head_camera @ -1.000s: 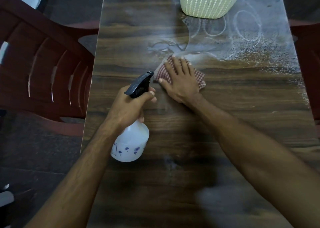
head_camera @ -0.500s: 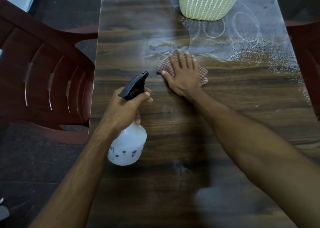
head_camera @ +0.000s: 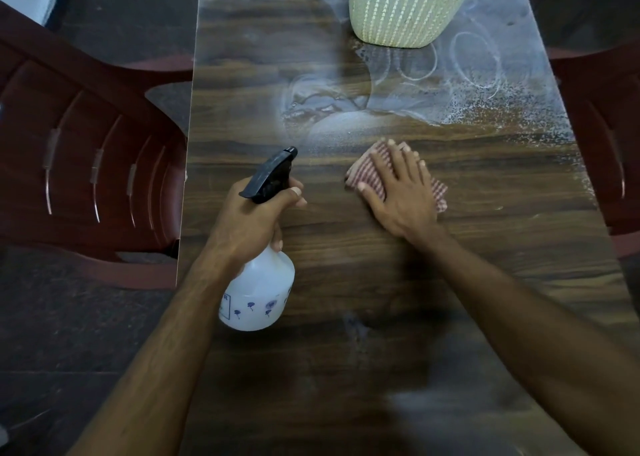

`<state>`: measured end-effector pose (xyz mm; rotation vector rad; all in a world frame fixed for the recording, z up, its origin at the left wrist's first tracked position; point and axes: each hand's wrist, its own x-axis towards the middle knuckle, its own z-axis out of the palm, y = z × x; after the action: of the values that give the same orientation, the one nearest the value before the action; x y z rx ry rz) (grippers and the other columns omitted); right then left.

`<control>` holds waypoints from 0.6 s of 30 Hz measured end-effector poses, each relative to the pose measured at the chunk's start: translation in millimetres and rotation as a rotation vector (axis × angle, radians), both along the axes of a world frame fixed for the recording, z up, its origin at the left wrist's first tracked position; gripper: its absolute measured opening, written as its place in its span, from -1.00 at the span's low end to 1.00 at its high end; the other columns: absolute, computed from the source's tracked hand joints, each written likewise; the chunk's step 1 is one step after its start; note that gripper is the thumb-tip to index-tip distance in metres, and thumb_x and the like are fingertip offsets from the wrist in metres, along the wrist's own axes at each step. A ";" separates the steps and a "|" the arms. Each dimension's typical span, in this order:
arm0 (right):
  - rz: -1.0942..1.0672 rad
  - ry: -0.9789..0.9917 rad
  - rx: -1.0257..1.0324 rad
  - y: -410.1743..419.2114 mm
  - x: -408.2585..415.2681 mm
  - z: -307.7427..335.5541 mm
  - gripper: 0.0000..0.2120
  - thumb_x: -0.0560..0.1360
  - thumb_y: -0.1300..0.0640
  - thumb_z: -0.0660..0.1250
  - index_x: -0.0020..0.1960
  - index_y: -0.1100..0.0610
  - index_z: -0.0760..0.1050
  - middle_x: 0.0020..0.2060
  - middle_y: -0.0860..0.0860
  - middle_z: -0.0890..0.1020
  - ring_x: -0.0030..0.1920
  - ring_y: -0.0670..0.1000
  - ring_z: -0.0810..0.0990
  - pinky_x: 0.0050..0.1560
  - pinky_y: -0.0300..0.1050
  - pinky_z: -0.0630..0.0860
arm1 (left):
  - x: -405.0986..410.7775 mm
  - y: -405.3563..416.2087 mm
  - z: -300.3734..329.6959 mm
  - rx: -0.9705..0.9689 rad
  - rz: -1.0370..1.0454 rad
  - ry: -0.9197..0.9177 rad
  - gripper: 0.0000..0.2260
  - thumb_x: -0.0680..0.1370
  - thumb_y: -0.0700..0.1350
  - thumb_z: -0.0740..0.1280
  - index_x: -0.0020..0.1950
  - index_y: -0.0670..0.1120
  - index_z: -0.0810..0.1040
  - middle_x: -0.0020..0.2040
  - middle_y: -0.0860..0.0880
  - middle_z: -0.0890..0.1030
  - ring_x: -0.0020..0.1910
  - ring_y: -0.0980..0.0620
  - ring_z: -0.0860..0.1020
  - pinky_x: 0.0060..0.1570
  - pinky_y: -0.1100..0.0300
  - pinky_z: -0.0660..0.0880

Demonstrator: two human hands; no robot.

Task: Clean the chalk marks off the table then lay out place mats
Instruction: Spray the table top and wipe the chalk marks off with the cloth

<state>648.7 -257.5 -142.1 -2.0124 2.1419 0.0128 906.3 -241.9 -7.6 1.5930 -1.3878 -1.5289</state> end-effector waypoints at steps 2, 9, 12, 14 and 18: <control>-0.055 0.008 -0.015 -25.5 0.4 1.8 -0.28 0.56 -0.39 -0.15 0.62 -0.06 0.02 0.62 0.06 -0.02 0.60 0.12 -0.10 0.57 0.16 -0.13 | -1.5 4.0 -0.6 0.002 -0.002 -0.006 -0.87 0.60 -0.10 0.31 0.09 -0.10 0.58 -0.03 -0.04 0.69 -0.60 0.05 0.41 -0.39 0.15 0.50; 0.205 -0.039 0.030 -1.0 54.9 -1.0 -0.28 0.56 -0.41 -0.15 0.62 -0.10 -0.08 0.61 0.05 -0.10 0.60 0.11 -0.15 0.56 0.17 -0.19 | -21.7 17.6 -1.7 0.021 -0.008 -0.030 -0.82 0.58 -0.10 0.31 0.13 -0.14 0.57 -0.05 -0.11 0.68 -0.57 0.04 0.43 -0.20 0.00 0.55; 0.257 -0.062 0.023 44.2 46.1 -3.0 -0.33 0.59 -0.37 -0.15 0.61 -0.10 -0.06 0.62 0.03 -0.09 0.60 0.07 -0.16 0.57 0.15 -0.15 | -40.0 20.4 1.8 0.011 -0.028 -0.034 -0.85 0.59 -0.11 0.32 0.11 -0.13 0.57 -0.04 -0.19 0.67 -0.57 0.05 0.44 -0.20 -0.04 0.56; 0.233 -0.074 0.021 64.6 16.5 -5.0 -0.34 0.59 -0.36 -0.16 0.61 -0.11 -0.05 0.62 0.01 -0.07 0.60 0.05 -0.15 0.57 0.14 -0.13 | -53.7 22.9 2.1 0.001 -0.037 -0.040 -0.87 0.59 -0.11 0.32 0.09 -0.11 0.58 -0.05 -0.11 0.69 -0.59 0.05 0.44 -0.28 0.00 0.54; 0.038 -0.057 -0.039 83.1 -69.2 -1.6 -0.36 0.58 -0.32 -0.07 0.59 -0.10 0.12 0.61 -0.01 0.05 0.60 0.08 0.00 0.57 0.11 -0.03 | -93.0 29.3 -0.8 0.019 -0.062 -0.043 -0.90 0.58 -0.11 0.34 0.05 -0.08 0.59 -0.06 -0.07 0.69 -0.59 0.11 0.44 -0.46 0.13 0.45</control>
<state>579.6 -174.4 -143.7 -2.0495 2.0844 -0.0798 813.3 -212.6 -8.4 1.6174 -1.4631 -1.5563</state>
